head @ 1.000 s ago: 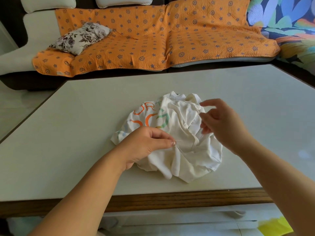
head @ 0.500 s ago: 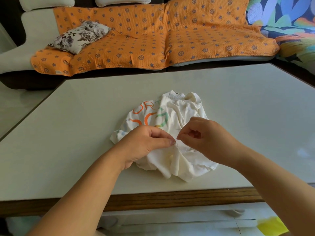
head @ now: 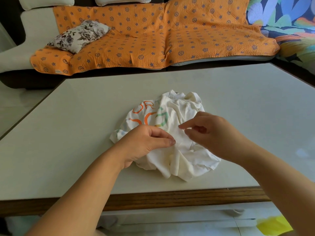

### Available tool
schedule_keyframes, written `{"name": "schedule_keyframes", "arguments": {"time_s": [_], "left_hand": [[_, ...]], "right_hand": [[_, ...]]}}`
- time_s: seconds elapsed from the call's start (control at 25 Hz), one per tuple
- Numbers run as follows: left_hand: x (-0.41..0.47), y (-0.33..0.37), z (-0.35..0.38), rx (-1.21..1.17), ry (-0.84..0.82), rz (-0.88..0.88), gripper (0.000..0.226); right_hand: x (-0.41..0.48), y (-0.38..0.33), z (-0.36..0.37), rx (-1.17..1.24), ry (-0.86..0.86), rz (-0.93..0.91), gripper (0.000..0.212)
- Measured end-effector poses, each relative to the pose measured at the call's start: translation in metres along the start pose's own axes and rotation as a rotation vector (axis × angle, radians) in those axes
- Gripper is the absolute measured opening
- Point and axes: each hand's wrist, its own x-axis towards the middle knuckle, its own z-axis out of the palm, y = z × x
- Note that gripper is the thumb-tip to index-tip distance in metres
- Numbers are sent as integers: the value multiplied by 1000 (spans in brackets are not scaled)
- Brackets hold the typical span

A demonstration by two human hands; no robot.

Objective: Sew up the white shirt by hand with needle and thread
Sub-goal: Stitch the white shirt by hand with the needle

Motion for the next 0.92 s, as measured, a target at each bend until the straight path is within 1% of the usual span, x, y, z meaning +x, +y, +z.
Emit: {"name": "schedule_keyframes", "arguments": {"time_s": [0.04, 0.12, 0.2, 0.32, 0.36, 0.48, 0.52, 0.56, 0.64, 0.72, 0.8, 0.92], "left_hand": [[0, 0, 0, 4, 3, -3, 6], [-1, 0, 0, 18, -1, -4, 5], [-1, 0, 0, 25, -3, -1, 5], [-1, 1, 0, 27, -3, -9, 5], [-1, 0, 0, 25, -3, -10, 5], [-1, 0, 0, 13, -5, -6, 8], [-1, 0, 0, 10, -9, -6, 9], [-1, 0, -1, 8, -14, -8, 10], [-1, -1, -1, 1, -20, -10, 11], [-1, 0, -1, 7, -18, -7, 11], [0, 0, -1, 13, -13, -3, 9], [0, 0, -1, 17, -7, -9, 5]], "right_hand": [[-2, -2, 2, 13, -49, -8, 19], [-4, -3, 7, 12, -80, -34, 17], [-5, -5, 11, 14, -77, -48, 10], [-2, -3, 14, 16, -47, -26, 10], [0, -1, 15, 4, 4, -8, 11], [10, 12, 10, -66, 262, 99, 12], [13, 16, 7, -95, 318, 149, 14], [16, 20, 6, -131, 328, 192, 17], [18, 24, 5, -210, 248, 227, 21], [13, 18, 6, -223, 198, 150, 19], [6, 7, 5, -129, 170, 23, 18], [-2, -6, 5, 5, -29, -33, 23]]}}
